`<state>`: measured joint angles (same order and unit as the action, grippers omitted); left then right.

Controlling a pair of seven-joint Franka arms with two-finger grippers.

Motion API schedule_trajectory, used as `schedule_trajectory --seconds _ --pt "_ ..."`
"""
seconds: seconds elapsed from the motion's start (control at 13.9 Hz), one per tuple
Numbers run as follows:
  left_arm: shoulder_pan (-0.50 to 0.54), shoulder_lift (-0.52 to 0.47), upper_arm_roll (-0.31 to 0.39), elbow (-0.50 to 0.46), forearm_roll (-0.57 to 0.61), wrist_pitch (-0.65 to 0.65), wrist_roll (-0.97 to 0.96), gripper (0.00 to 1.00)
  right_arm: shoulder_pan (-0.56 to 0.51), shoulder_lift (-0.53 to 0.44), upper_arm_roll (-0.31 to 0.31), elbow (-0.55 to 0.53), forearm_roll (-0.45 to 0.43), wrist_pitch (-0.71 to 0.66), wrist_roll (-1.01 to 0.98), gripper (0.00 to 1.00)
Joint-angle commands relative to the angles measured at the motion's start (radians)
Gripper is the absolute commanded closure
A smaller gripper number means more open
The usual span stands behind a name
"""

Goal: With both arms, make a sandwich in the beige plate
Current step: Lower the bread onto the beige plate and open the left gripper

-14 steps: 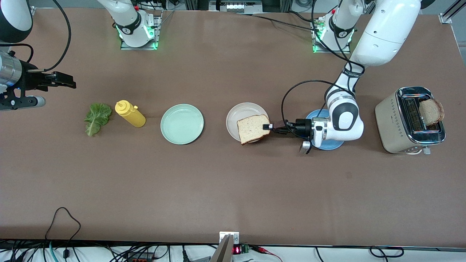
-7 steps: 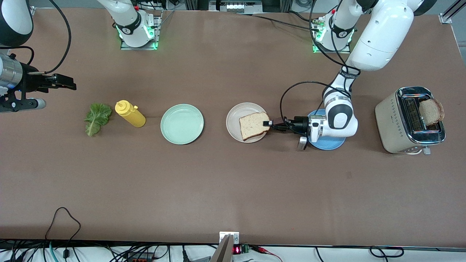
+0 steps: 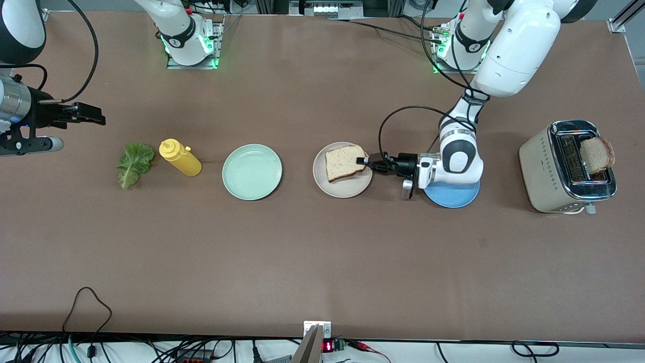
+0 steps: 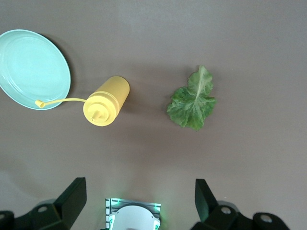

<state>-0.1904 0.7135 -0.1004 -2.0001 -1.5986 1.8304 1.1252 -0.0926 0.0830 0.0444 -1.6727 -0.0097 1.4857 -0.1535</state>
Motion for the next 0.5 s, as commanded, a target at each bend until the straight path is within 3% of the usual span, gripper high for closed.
schedule_trajectory --seconds 0.0,0.43 --pt "-0.008 -0.011 0.008 -0.025 -0.034 -0.005 0.076 1.0 -0.01 0.007 0.005 0.019 -0.001 -0.002 -0.001 0.0" --pt "-0.008 0.018 0.008 -0.011 -0.035 0.003 0.09 1.0 -0.018 0.007 0.005 0.019 0.001 -0.002 -0.003 0.0"
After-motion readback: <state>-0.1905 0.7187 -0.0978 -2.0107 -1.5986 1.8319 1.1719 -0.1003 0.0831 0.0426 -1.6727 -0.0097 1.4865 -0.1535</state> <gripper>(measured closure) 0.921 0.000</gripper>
